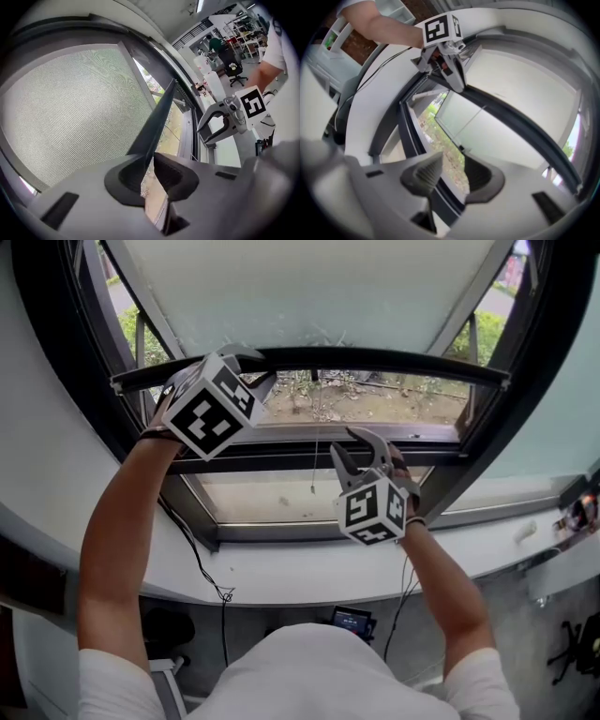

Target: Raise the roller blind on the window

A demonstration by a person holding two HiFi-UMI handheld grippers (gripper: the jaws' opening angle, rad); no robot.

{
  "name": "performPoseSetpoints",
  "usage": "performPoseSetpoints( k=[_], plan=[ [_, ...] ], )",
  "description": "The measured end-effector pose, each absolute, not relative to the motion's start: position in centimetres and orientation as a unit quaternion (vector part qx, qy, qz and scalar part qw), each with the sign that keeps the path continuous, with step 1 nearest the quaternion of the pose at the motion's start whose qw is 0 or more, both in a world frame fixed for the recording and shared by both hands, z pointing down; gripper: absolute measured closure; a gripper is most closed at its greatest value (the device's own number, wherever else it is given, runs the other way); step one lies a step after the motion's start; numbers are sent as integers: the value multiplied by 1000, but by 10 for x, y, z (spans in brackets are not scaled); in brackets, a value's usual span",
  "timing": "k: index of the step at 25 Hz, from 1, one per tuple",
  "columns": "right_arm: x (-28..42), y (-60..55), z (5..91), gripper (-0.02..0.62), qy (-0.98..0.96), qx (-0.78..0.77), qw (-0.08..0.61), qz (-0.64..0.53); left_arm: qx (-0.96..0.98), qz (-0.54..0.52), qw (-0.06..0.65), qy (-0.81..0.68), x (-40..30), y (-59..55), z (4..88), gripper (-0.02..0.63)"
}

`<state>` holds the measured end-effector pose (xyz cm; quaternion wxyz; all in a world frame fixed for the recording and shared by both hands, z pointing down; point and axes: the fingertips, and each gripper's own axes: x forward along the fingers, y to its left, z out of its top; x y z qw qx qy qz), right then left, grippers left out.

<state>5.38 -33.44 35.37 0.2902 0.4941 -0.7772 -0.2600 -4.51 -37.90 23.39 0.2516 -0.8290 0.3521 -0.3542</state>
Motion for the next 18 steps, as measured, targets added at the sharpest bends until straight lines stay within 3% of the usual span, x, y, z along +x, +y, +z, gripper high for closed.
performPoseSetpoints(
  k=[18],
  plan=[
    [49, -321, 393, 457, -808, 470, 292, -203, -822, -331, 277, 371, -46, -382, 167, 535]
  ],
)
